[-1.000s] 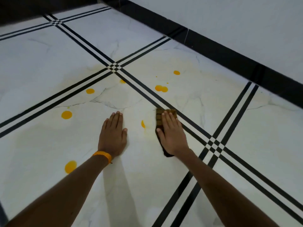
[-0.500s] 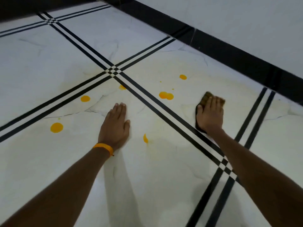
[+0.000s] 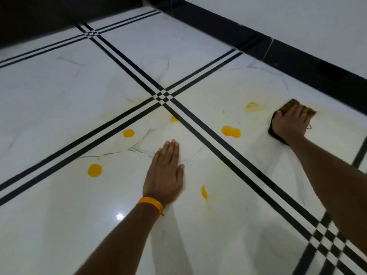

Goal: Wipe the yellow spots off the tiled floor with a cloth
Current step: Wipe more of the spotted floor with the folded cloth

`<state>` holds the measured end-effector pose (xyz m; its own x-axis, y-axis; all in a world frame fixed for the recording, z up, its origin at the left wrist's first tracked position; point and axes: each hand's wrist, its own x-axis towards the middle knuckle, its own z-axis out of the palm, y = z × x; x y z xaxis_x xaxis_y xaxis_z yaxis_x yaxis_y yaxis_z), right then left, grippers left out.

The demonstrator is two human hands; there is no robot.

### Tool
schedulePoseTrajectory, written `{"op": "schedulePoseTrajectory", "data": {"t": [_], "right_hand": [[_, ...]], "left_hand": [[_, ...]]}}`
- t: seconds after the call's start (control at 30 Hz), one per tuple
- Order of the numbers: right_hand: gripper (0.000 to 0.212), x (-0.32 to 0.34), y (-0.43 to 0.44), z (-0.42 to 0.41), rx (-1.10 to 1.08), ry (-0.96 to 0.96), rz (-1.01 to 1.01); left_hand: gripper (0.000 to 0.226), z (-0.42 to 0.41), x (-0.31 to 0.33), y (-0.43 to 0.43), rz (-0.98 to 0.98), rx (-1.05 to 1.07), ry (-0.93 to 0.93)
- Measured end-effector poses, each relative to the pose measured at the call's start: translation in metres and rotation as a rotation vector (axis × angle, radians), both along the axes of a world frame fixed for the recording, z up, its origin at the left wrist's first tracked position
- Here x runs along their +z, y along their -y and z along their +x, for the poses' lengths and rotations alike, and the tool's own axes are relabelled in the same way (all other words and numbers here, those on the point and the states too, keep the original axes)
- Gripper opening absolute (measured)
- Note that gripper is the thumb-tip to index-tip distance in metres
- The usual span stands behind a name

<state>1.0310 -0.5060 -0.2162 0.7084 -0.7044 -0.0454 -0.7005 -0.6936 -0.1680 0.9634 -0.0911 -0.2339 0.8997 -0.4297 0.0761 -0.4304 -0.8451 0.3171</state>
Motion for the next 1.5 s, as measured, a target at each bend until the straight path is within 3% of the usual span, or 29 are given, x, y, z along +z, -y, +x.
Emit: {"op": "schedulePoseTrajectory", "data": {"t": [0.1,0.23,0.33,0.4,0.5,0.6,0.63,0.7,0.77,0.83,0.93,1.0,1.07,1.13,1.23,1.3,1.37,1.5], "right_hand": [[0.071,0.0,-0.018,0.036,0.051,-0.007,-0.038],[0.067,0.002,-0.071,0.063,0.521,0.02,-0.029],[0.065,0.007,-0.12,0.013,0.893,-0.035,-0.017],[0.066,0.0,-0.111,-0.036,0.97,-0.029,-0.033],[0.074,-0.003,-0.068,-0.045,0.689,0.041,-0.049],[0.073,0.002,-0.078,0.002,0.36,0.021,-0.023],[0.072,0.004,-0.098,0.015,0.379,0.032,-0.035],[0.076,0.004,-0.149,0.017,0.618,0.066,-0.086],[0.072,-0.002,-0.19,-0.032,0.904,0.04,-0.09],[0.067,-0.005,-0.186,-0.097,1.02,0.023,-0.034],[0.072,-0.006,-0.108,-0.133,0.738,0.094,-0.051],[0.082,0.003,-0.059,-0.101,0.448,0.06,-0.076],[0.086,0.009,-0.065,-0.063,0.257,0.045,-0.006],[0.079,0.0,-0.111,-0.053,0.392,0.062,-0.072],[0.068,-0.009,-0.178,-0.121,0.948,0.076,-0.07],[0.066,-0.005,-0.159,-0.163,1.06,0.033,-0.037],[0.07,-0.003,-0.111,-0.156,0.849,0.068,-0.073],[0.077,0.007,-0.069,-0.08,0.19,0.005,-0.029]], "left_hand": [[0.064,0.001,-0.001,0.001,0.008,-0.015,0.0],[0.065,0.001,-0.003,0.001,0.022,-0.014,-0.009],[0.065,0.002,-0.003,0.001,0.04,-0.024,-0.009],[0.064,0.001,-0.003,0.001,0.047,-0.02,-0.01],[0.065,0.003,-0.005,0.001,0.044,-0.021,0.001],[0.064,0.004,-0.007,0.001,0.053,-0.02,0.02],[0.064,0.003,-0.007,0.0,0.053,-0.022,0.015],[0.064,0.003,-0.006,0.0,0.053,-0.029,0.021],[0.064,0.003,-0.004,0.001,0.052,-0.028,0.023],[0.065,0.002,-0.003,0.0,0.057,-0.025,0.026],[0.065,0.003,-0.007,0.0,0.046,-0.029,0.028],[0.065,0.004,-0.009,0.0,0.051,-0.027,0.039],[0.066,0.004,-0.009,0.0,0.057,-0.03,0.028],[0.066,0.005,-0.009,-0.001,0.063,-0.032,0.027],[0.066,0.005,-0.008,-0.002,0.066,-0.038,0.037],[0.066,0.004,-0.009,0.0,0.053,-0.025,0.044],[0.066,0.004,-0.01,0.0,0.032,-0.028,0.044],[0.066,0.004,-0.01,-0.001,0.048,-0.03,0.046]]}}
